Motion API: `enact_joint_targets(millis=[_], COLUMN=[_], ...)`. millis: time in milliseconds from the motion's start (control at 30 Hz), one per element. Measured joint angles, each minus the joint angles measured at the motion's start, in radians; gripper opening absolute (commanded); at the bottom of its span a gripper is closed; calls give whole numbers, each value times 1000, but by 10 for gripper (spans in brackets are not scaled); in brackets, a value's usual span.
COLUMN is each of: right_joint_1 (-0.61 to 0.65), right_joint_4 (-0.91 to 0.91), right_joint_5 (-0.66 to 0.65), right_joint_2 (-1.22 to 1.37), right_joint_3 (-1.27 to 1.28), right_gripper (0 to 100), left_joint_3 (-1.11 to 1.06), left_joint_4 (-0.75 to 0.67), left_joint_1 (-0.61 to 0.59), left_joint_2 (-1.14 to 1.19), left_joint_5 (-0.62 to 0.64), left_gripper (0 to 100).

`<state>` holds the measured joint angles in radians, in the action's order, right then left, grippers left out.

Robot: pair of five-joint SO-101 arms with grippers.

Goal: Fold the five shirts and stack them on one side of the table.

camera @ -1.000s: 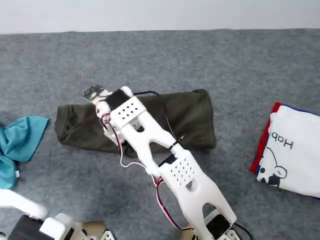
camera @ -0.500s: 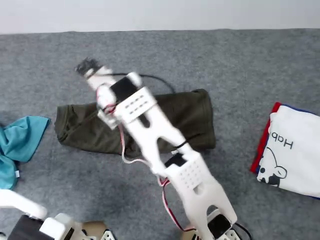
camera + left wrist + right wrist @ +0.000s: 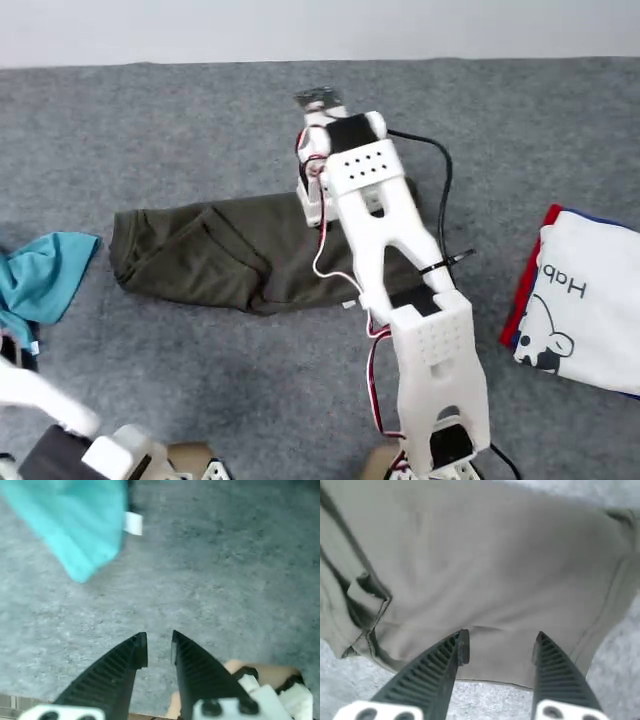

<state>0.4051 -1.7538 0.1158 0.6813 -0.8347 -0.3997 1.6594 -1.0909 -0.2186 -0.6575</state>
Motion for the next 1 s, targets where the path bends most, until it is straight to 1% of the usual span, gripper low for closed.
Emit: enact_joint_targets(millis=[167,300,367,467,633,800,1000], right_joint_1=[-71,-120,-143,-166,-178,-212,-193], right_joint_4=[0,0,0,0,0,6,28], right_joint_5=[54,95,130,161,173,173,173], right_joint_2=[0,0,0,15,103,155,210], right_joint_3=[0,0,0,0,0,0,0], right_gripper=[240,333,356,358,358,358,357], left_joint_3=[0,0,0,0,0,0,0], left_joint_4=[20,23,23,23,23,23,23], left_joint_1=[43,63,75,97,137,146,146], left_joint_2=[0,0,0,0,0,0,0], left_joint_5=[-5,-5,-5,-5,-5,-5,-5], left_gripper=[98,98,98,98,98,98,97])
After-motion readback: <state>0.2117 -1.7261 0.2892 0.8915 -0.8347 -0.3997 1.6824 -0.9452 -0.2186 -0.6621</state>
